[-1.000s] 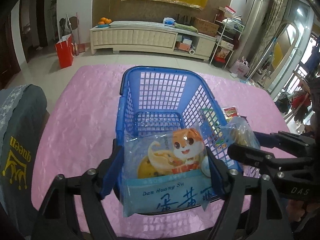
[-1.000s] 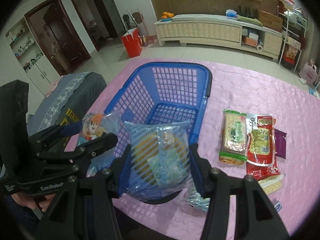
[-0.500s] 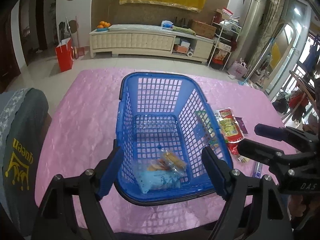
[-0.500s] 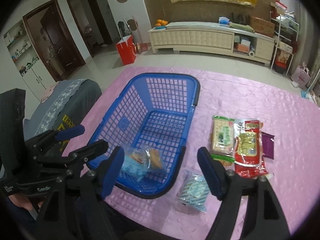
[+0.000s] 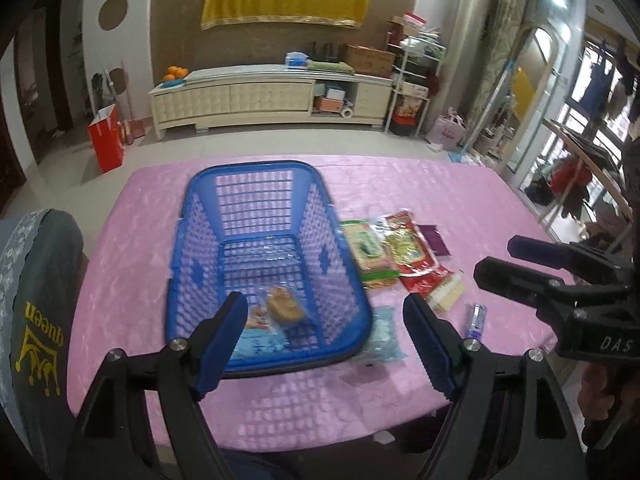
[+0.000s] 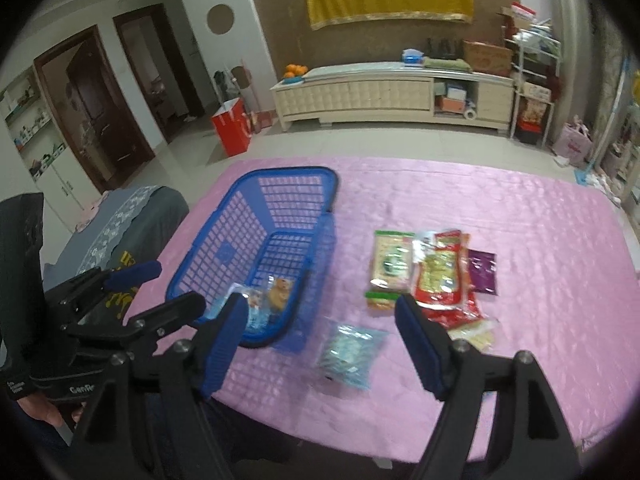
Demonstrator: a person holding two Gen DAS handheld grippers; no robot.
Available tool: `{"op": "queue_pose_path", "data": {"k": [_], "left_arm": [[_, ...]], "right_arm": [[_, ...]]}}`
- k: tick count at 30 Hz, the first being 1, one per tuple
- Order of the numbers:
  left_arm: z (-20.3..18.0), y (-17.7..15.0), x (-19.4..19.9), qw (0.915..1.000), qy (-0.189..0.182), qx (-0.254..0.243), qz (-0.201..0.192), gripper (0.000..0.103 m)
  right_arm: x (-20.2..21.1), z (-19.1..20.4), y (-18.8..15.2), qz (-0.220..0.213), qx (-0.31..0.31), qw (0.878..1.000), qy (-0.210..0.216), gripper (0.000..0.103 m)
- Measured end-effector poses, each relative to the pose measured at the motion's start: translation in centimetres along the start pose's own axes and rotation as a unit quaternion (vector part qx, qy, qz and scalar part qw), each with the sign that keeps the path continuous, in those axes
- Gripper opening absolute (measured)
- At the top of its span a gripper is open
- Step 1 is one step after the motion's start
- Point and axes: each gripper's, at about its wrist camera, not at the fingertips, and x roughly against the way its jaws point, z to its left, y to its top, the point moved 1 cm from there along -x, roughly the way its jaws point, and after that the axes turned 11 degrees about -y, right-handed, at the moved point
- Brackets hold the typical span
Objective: Organize snacks
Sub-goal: 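Withdraw both tools from the basket back toward the remaining snacks, then grasp the large light-blue striped bag with left tool while right tool grasps the Doublemint pack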
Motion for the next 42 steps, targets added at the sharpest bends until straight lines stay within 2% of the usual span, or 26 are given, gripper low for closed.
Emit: {"op": "queue_pose_path", "data": {"k": [12,17,27,33,39,42], "left_arm": [[-7.4,-2.1,-4.3,0.9981,-0.018,-0.049,0.033,0.078],[-8.9,-3.4,-6.4,0.9976,-0.008,-0.052,0.045,0.078],[-9.2,-5.4,-11.3,0.9947,0.004,-0.038,0.095,0.075],[-8.4,-6.2,-14.4,0.9921,0.019,-0.031,0.12,0.065],[-6.9,-6.4,-16.9,0.9907,0.024,-0.008,0.134,0.064],[-6.1,-6.5,-18.0,0.9895,0.041,-0.002,0.139,0.064]], "right_arm": [[1.2,-7.5,-3.5,0.011,-0.056,0.997,-0.055,0.08],[0.3,-9.2,-5.4,0.021,-0.052,0.995,-0.077,0.08],[-2.7,-12.5,-8.9,0.06,-0.067,0.991,-0.102,0.08],[-5.0,-13.2,-10.0,0.084,-0.072,0.988,-0.108,0.08],[-7.1,-13.7,-10.7,0.107,-0.079,0.985,-0.112,0.08],[-7.9,-14.1,-11.1,0.117,-0.085,0.983,-0.113,0.08]]}}
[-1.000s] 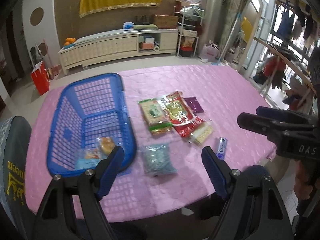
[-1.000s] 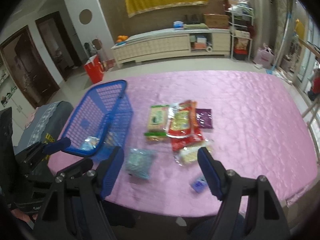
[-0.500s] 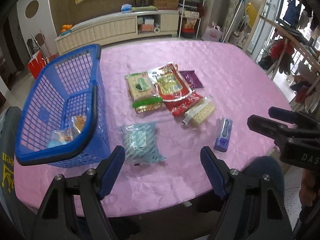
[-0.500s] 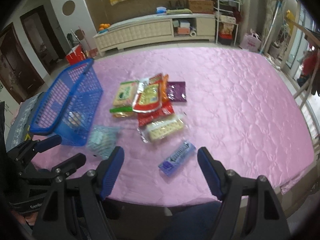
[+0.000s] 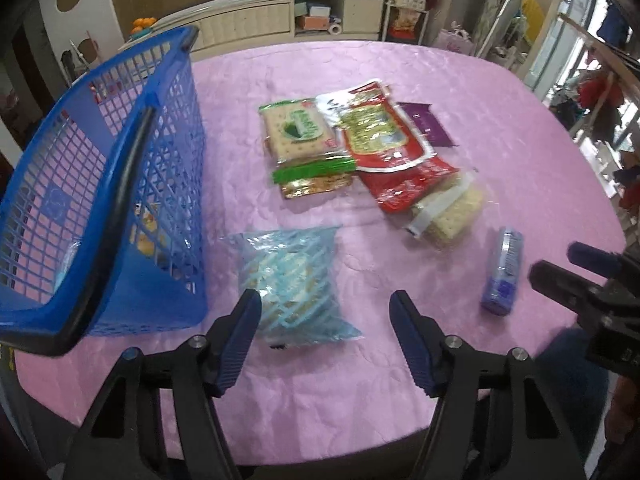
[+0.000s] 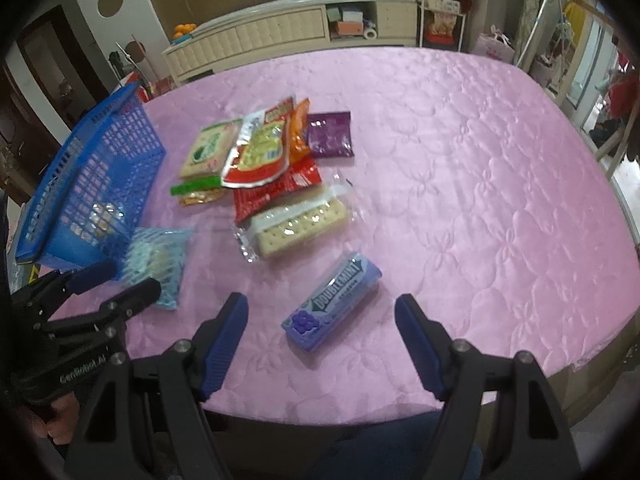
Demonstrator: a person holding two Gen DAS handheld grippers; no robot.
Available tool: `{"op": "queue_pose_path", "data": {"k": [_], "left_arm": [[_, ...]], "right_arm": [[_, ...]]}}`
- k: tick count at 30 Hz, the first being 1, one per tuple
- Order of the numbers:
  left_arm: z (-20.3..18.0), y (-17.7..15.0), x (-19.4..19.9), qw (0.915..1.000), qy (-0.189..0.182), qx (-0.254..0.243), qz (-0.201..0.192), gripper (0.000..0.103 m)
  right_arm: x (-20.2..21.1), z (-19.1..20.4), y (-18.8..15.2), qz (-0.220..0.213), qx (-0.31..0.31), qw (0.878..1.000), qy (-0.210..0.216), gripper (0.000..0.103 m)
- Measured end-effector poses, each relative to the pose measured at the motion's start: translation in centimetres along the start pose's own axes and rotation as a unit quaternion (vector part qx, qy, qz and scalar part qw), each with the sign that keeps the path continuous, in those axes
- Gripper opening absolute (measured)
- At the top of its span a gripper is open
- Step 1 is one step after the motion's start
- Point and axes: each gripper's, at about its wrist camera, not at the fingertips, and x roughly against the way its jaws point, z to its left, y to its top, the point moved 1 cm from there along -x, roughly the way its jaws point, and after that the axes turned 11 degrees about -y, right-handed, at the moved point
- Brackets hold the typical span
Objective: Organize snacks
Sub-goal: 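Grasp the large light-blue striped bag with left tool while right tool grasps the Doublemint pack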
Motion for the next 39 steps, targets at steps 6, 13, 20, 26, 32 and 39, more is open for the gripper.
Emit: {"op": "queue_pose_path", "data": {"k": [6,13,20,26,32,39], "left_arm": [[0.4,0.9,-1.7,0.9997,0.021,-0.009,0.001,0.064],[-0.9,1.3,-3.0,0.9963,0.072,-0.048,0.002,0.064],[-1.4,1.3,-4.9,0.9877,0.139,-0.068,0.025,0.066],[-0.9,1.5,-5.7,0.9878,0.144,-0.052,0.028,0.067],[1.2,2.3,-6.0,0.9947,0.099,-0.001,0.026,0.068],[3.1,2.3,-6.2,0.9977,0.048,0.037,0.03,0.059]], "right_arm": [[-1.3,-0.3,0.0,0.01,-0.007,1.0,-0.001,0.08],[-2.1,-0.6,0.3,0.014,-0.013,1.0,-0.007,0.08],[-2.6,-1.1,0.0,0.024,-0.024,0.999,-0.019,0.08],[-2.8,-1.5,-0.2,0.033,-0.038,0.999,-0.015,0.08],[-3.0,-1.7,-0.2,0.037,-0.045,0.998,-0.015,0.08],[-3.2,-1.6,-0.2,0.036,-0.047,0.998,-0.01,0.08]]}}
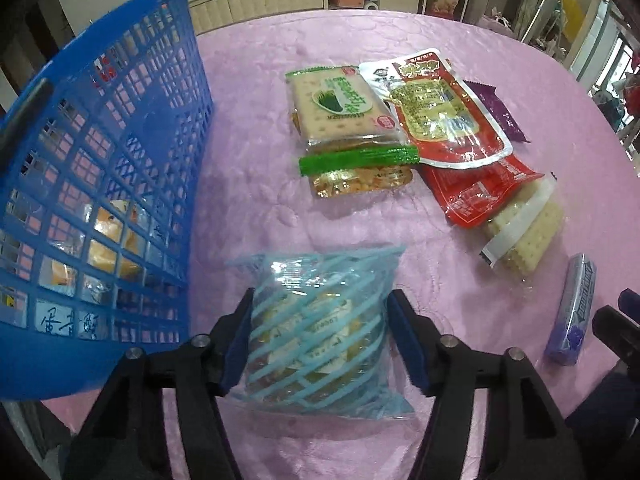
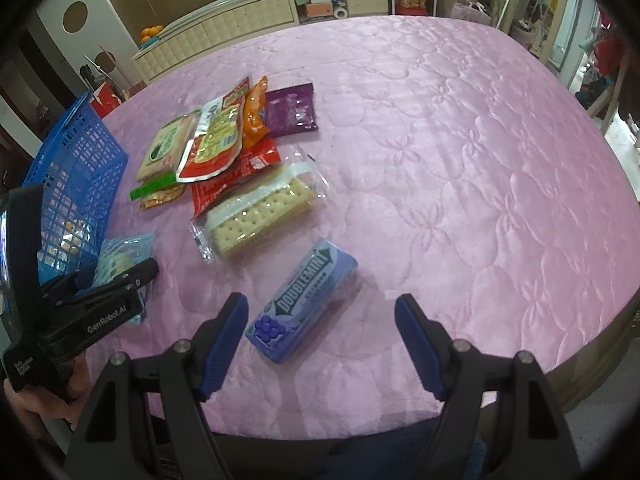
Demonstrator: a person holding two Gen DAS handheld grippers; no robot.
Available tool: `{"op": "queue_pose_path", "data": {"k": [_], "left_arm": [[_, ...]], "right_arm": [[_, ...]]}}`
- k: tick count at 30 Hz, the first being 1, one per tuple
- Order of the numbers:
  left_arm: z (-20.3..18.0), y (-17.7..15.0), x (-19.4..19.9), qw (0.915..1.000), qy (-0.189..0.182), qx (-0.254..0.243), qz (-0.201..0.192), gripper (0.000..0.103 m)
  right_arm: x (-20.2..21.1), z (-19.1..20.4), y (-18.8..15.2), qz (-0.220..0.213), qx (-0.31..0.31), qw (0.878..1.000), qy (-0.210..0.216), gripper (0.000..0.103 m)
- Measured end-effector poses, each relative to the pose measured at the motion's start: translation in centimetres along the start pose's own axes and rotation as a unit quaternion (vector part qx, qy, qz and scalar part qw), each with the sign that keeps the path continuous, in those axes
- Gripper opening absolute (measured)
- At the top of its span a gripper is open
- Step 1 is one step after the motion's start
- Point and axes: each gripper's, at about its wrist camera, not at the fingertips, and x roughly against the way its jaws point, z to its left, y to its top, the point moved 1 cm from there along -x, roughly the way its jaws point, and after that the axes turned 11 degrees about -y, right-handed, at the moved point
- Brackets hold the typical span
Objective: Organize snacks
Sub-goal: 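Grasp the large light-blue striped bag with left tool while right tool grasps the Doublemint pack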
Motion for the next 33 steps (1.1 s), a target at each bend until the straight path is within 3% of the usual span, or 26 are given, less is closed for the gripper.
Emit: {"op": "queue_pose_path", "data": {"k": [6,14,20,23,24,29,33], "left_arm": [[-0.2,-0.8,1.4,0.9991,-0.038,0.011,-0.016,0.057],[-1.3,-1.4,3.6,0.9972,-0.064,-0.013,-0.037,0.057],[-2.3,-1.7,5.1,0.9959,-0.075,-0.026,-0.045,0.057],[-2.5,-2.0,5.6,0.9952,-0.077,-0.036,-0.049,0.057],[-2.6,-2.0,5.6,0.9951,-0.078,-0.037,-0.049,0.057],[-3.0,-2.3,5.6,0.9945,-0.077,-0.047,-0.052,0.057],[-3.4,-2.5,5.9,0.9935,-0.081,-0.055,-0.057,0.057]], "right_arm": [[-0.1,0.0,0.1,0.007,-0.008,1.0,0.006,0.08],[-1.9,0.6,0.8,0.036,-0.025,0.999,0.012,0.079],[-3.4,1.7,0.9,0.054,-0.014,0.998,-0.012,0.079],[-3.4,2.4,1.0,0.042,0.004,0.999,-0.032,0.065],[-3.4,2.7,1.1,0.034,0.014,0.998,-0.042,0.054],[-3.4,3.7,0.9,0.019,0.039,0.998,-0.047,0.047],[-3.0,4.1,0.6,0.015,0.045,0.999,-0.027,0.039]]}}
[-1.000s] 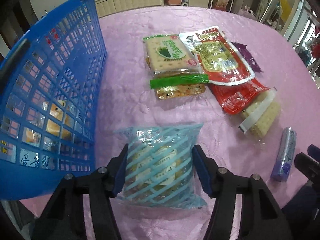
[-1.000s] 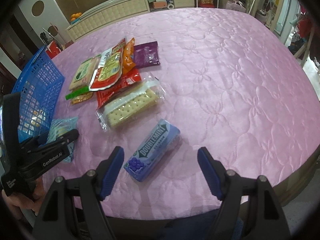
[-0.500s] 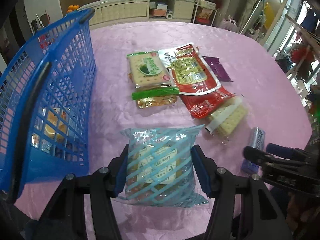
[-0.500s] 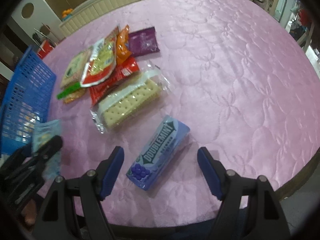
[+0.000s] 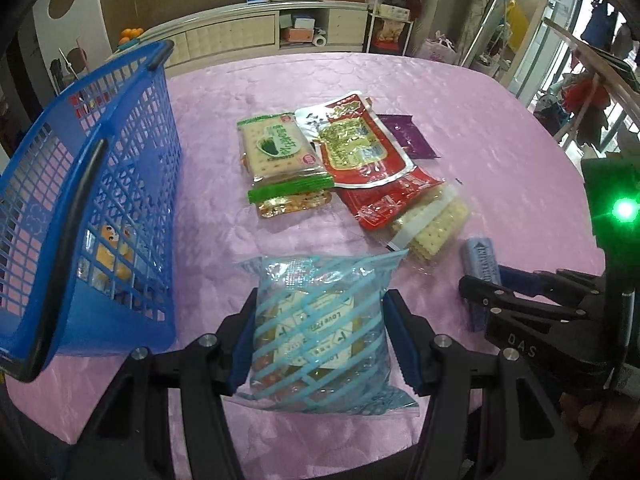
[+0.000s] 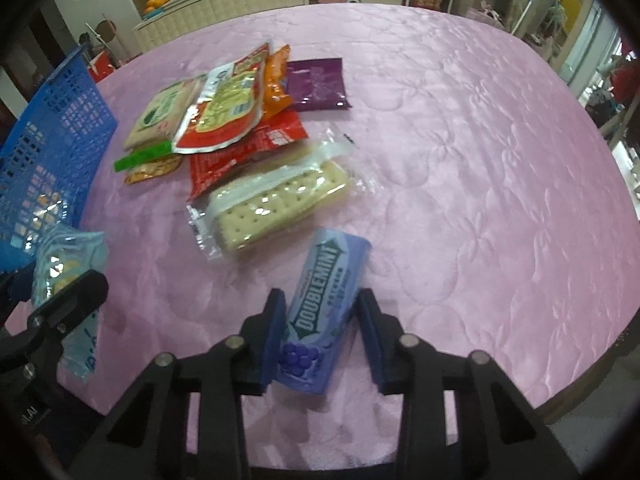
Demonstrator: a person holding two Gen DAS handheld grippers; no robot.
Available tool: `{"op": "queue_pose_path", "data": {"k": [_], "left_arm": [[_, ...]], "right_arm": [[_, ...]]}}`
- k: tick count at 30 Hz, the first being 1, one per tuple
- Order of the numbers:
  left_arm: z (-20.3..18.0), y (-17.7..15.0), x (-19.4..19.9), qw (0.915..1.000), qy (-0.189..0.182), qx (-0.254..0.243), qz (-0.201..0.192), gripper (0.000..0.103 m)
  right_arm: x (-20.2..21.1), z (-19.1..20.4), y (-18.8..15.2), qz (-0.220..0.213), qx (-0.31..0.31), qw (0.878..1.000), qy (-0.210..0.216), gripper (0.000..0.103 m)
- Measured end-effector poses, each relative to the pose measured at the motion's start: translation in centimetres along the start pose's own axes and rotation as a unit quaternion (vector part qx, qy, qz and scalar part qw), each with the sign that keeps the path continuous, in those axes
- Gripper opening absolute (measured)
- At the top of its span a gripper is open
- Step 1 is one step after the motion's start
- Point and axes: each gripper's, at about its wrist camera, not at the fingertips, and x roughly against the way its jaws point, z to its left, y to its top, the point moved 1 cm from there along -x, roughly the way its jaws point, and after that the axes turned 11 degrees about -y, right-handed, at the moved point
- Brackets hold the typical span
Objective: Organize snacks
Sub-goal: 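Carry the striped bag and gum pack into the basket and open both tools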
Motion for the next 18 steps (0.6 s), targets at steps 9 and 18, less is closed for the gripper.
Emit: {"op": "queue_pose_path", "data": {"k": [9,18], "left_arm": [[-0.9,0.3,3.8,0.9994,-0.003,-0.01,-0.034,0.057],[-0.6,1.2,10.3,0.9957,-0.003,-0.016,-0.091,0.057]], "right_arm": [[4.4,-0.8,-0.2,-0.038,-0.007,0.998,0.041,0.038],[10.9,0.1,0.7,-0.104,-0.005,0.992,0.066,0.037]]}}
